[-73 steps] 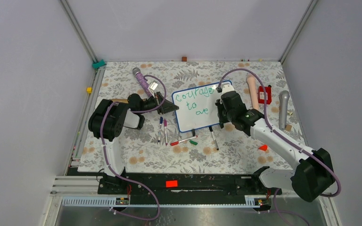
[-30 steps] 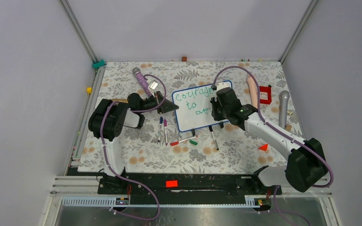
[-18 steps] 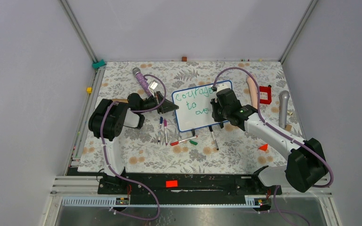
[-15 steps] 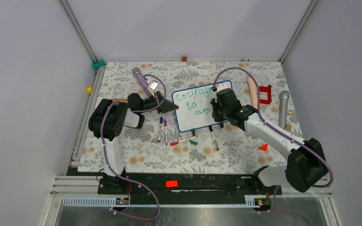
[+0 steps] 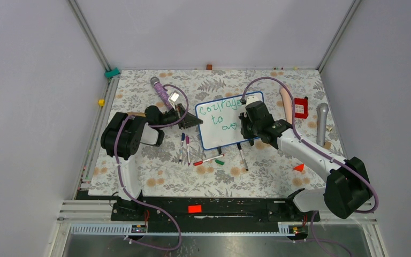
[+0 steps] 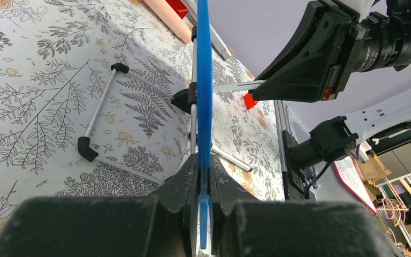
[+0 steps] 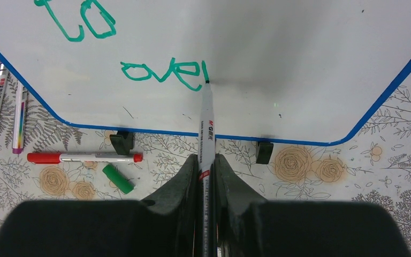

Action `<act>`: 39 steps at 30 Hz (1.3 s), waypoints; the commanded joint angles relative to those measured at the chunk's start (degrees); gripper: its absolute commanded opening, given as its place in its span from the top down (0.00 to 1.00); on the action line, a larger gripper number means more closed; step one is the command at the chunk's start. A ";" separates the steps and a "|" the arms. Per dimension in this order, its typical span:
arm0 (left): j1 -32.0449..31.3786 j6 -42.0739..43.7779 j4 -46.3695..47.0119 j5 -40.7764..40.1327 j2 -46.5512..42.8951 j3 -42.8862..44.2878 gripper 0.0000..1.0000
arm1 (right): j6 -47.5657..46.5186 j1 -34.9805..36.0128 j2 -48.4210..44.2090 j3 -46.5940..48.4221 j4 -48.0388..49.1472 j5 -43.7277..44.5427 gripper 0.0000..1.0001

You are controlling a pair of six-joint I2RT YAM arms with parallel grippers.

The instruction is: Write a sentence on the whiteboard

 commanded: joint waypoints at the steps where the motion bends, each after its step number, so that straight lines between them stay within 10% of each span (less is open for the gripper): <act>1: 0.13 -0.17 4.10 0.50 0.13 1.80 1.00 | -0.28 -0.23 0.88 1.32 0.55 0.77 1.00; 39: 0.12 -0.05 4.12 0.56 -0.10 1.94 1.00 | -1.02 -1.02 -4.78 3.28 -0.61 3.47 1.00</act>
